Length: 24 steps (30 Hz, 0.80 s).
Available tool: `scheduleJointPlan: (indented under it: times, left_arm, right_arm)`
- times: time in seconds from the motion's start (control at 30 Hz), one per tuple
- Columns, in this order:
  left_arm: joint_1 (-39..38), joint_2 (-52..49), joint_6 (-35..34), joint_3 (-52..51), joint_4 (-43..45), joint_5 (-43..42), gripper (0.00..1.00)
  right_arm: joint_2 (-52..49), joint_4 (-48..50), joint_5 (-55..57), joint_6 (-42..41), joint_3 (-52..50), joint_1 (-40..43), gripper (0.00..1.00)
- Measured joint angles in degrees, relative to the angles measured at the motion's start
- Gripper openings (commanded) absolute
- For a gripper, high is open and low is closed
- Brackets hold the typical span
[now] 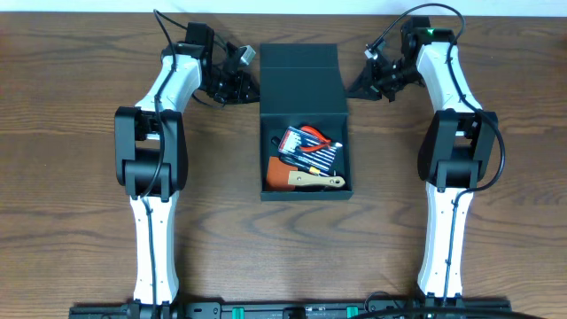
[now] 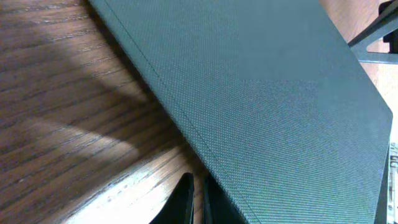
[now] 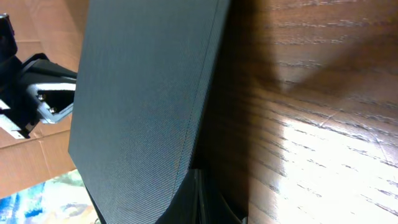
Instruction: Pack container
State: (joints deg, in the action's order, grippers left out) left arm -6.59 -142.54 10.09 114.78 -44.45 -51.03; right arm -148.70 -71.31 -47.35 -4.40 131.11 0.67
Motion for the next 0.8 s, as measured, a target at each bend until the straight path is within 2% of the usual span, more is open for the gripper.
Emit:
scheduleJointPlan:
  times: [0.4, 0.8]
  left_arm:
    - [0.07, 0.0, -0.92, 0.0, -0.33, -0.13, 0.06]
    - [-0.02, 0.5, -1.16, 0.02, -2.97, -3.8, 0.06]
  right_arm:
    - [0.0, 0.13, -1.64, 2.82, -0.02, 0.02, 0.01]
    - [-0.11, -0.15, -10.75, 9.53, -0.04, 0.04, 0.02]
